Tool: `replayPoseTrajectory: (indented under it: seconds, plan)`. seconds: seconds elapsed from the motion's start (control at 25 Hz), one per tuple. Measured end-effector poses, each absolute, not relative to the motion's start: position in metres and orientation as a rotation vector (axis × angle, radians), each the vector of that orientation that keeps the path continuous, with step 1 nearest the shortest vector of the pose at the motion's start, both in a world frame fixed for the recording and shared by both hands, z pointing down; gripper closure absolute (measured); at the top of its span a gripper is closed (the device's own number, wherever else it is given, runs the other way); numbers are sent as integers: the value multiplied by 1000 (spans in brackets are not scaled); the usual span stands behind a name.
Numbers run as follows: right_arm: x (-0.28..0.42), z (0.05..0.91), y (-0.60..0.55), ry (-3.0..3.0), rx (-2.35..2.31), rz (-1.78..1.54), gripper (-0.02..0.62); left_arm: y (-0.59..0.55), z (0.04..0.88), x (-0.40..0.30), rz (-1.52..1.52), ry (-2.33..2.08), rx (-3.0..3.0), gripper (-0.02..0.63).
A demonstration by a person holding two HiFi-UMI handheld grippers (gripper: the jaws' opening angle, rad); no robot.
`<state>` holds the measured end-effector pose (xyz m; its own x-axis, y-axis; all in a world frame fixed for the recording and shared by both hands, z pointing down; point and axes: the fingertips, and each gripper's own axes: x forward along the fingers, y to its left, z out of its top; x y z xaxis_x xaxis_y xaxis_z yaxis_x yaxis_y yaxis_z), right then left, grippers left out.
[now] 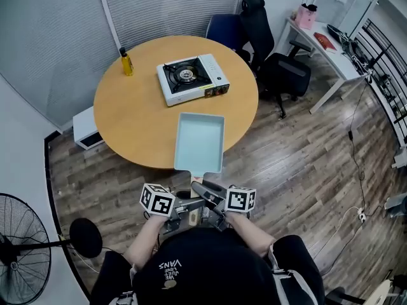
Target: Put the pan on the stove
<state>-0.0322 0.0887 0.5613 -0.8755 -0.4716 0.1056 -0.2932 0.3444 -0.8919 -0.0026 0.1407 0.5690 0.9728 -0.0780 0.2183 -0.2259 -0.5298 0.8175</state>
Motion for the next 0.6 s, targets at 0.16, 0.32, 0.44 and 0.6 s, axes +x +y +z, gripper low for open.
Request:
replayPoseTrajectory:
  seconds: [0.16,0.32,0.44,0.6]
  plan:
    - [-25,566,59,2434,-667,-1579,422,109,572,5,184,-240,2124,445]
    - [-20,566,26,2446,-633,-1586,422,76,572,11,173,-274,2121,445]
    - [-18,567,6,2472,-616,-1594,422,55,572,14,162,-294,2112,445]
    - [-16,571,-17,2517,-602,-1599,422,31,575,18,136,-321,2106,443]
